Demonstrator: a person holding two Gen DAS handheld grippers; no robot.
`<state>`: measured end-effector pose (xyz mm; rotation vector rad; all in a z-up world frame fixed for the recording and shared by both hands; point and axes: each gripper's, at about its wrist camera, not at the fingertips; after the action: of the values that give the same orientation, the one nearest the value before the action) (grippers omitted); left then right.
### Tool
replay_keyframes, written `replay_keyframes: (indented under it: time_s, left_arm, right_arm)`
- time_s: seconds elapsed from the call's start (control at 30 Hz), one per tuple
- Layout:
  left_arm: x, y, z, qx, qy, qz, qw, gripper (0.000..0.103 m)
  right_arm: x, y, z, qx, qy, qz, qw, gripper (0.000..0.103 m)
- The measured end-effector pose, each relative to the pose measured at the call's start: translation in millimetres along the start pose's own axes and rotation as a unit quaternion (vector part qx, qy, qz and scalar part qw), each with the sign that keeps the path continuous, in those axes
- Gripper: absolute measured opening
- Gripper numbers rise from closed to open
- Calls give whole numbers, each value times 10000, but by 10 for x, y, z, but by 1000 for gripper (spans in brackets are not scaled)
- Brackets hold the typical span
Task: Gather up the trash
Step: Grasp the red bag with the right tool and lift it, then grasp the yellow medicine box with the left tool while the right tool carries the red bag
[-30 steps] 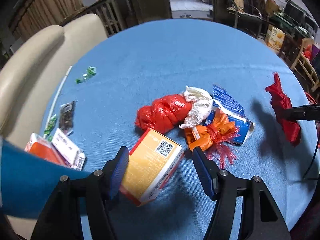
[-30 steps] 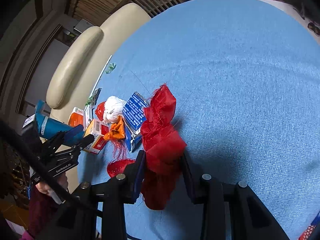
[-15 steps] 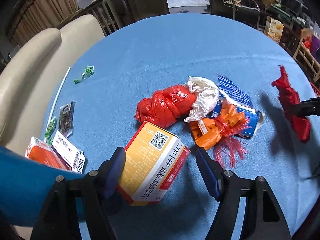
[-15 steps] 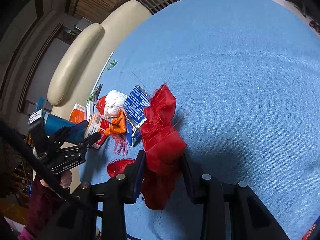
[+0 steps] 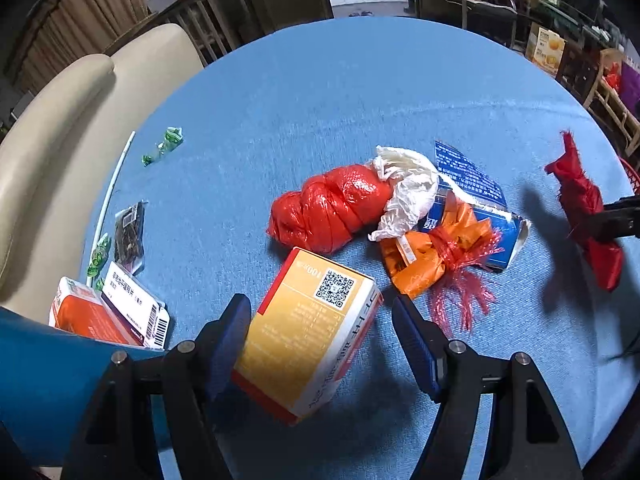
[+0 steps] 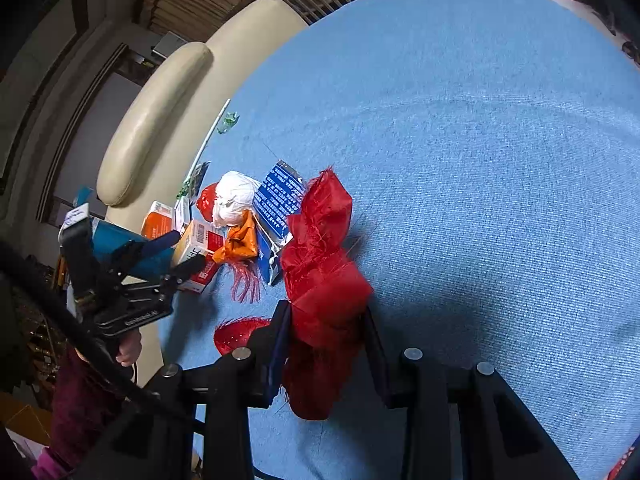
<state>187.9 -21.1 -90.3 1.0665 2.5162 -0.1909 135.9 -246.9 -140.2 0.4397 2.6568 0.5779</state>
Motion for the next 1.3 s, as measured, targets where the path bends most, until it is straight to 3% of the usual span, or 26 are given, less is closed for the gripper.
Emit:
replay_keyframes:
  time_s: [0.2,0.27,0.3,0.33,0.5,0.8,1.3]
  left_arm:
    - [-29,94,83,193,74,-79,9998,73]
    - [-8,91,123,506,152,-142,9985,73]
    - [1,134,187,790,265,-269,9962,70]
    - [26,140,250,970,406,-360,9938,59]
    - [102,50,229,1101,335,-421,9925,50]
    - [125,-158,-224,817,-392,-1000,9909,48]
    - [-135,-1457,-1222,103,-1167,-514,9918,48]
  right_arm:
    - [2,-31,8,-5,4,48,10000,38]
    - [7,-23,12,1,-2,33,10000,38]
    - [10,-18,14,-3,2,30,10000,38]
    - [13,-15,15,-9,6,35,10000,38]
    - [19,-9,6,-1,-29,50,10000,38]
    - [58,24,-134,108,-253,-112,9996,38]
    - [370,-111,-911,428,-1032,-431,9928,38]
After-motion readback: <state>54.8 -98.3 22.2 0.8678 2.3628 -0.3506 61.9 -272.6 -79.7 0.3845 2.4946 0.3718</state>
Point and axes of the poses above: each gripper's, at about its wrist camera, not at the fingertips, and z roughly the way its jaws point, y to its left, x to its underside, and after that the axes turned 12 degrees about x, right-handed
